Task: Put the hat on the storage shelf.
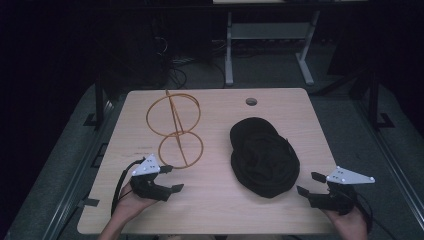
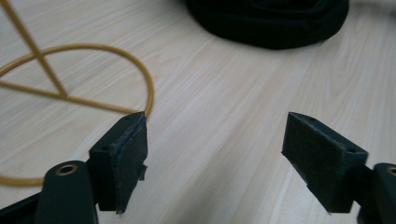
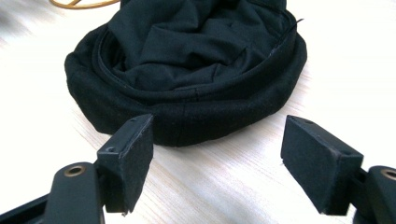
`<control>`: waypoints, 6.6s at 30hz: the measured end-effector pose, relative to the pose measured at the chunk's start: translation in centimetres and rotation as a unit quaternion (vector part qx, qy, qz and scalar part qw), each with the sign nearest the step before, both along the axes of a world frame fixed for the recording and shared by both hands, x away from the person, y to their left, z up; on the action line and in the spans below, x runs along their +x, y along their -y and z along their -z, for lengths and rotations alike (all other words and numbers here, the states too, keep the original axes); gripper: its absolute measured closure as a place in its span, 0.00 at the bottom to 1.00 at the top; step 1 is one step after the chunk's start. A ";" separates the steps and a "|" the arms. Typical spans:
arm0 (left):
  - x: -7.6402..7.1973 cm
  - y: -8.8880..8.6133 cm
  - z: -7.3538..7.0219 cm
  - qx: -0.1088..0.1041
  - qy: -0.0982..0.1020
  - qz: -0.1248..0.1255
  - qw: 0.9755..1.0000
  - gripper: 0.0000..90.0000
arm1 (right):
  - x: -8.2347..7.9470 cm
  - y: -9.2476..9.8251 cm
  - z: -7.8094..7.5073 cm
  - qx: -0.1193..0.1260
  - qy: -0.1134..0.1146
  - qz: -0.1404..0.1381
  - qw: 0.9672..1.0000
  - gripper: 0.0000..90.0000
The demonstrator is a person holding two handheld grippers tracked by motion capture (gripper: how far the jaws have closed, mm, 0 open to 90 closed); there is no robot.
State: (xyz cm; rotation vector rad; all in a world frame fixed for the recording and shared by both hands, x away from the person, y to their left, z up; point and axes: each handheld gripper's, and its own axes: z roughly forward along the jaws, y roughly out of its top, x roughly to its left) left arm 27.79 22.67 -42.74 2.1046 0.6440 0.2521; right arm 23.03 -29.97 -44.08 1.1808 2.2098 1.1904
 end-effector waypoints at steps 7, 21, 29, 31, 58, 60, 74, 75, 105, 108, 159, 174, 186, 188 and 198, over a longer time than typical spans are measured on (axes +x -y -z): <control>0.5 3.0 -1.2 0.015 0.015 0.036 0.999 0.22 | 0.1 -0.2 -0.1 0.001 0.001 -0.003 1.000 0.27; 2.1 10.3 -2.0 0.044 0.024 0.122 0.991 0.28 | 0.1 -0.2 -0.1 0.010 0.001 -0.009 1.000 0.27; 3.1 13.0 -1.9 0.052 0.019 0.164 0.985 0.29 | 0.1 -0.1 -0.1 0.014 0.000 -0.010 1.000 0.27; 3.5 14.0 -1.8 0.055 0.014 0.179 0.982 0.34 | 0.1 0.0 -0.1 0.014 0.001 -0.010 1.000 0.27; 5.6 20.9 0.2 0.102 0.001 0.265 0.959 0.32 | 0.0 0.2 -0.2 0.018 0.002 -0.014 1.000 0.27; 5.6 21.2 0.4 0.106 -0.001 0.269 0.957 0.33 | 0.0 0.3 -0.3 0.019 0.003 -0.013 1.000 0.27; 5.9 22.8 2.0 0.151 -0.010 0.293 0.944 0.32 | 0.0 0.3 -0.3 0.019 0.005 -0.013 1.000 0.27; 5.9 22.9 2.1 0.154 -0.008 0.294 0.943 0.33 | 0.0 0.3 -0.3 0.019 0.007 -0.013 1.000 0.27; 5.7 24.2 2.2 0.173 0.003 0.319 0.932 0.83 | -0.3 0.4 -0.4 0.020 0.012 0.000 1.000 0.27; 5.5 24.3 1.9 0.174 0.007 0.318 0.932 0.86 | -0.3 0.4 -0.5 0.021 0.013 0.001 1.000 0.27; 4.9 18.9 -7.3 -0.103 -0.020 0.278 0.955 0.87 | -0.4 -1.5 -3.2 0.084 0.047 -0.020 0.995 0.18; 4.3 18.2 -9.6 -0.131 -0.006 0.284 0.950 0.87 | -0.1 -3.0 -6.1 0.089 0.060 -0.052 0.993 0.16; 4.1 17.7 -11.4 -0.153 0.004 0.288 0.945 0.87 | 0.4 -4.5 -8.5 0.094 0.080 -0.076 0.989 0.16; 4.0 17.6 -11.6 -0.154 0.004 0.289 0.945 0.87 | 0.6 -4.9 -8.7 0.097 0.085 -0.080 0.988 0.16; 3.8 17.6 -12.1 -0.158 0.004 0.294 0.943 0.87 | 0.9 -6.0 -9.4 0.101 0.106 -0.086 0.986 0.22</control>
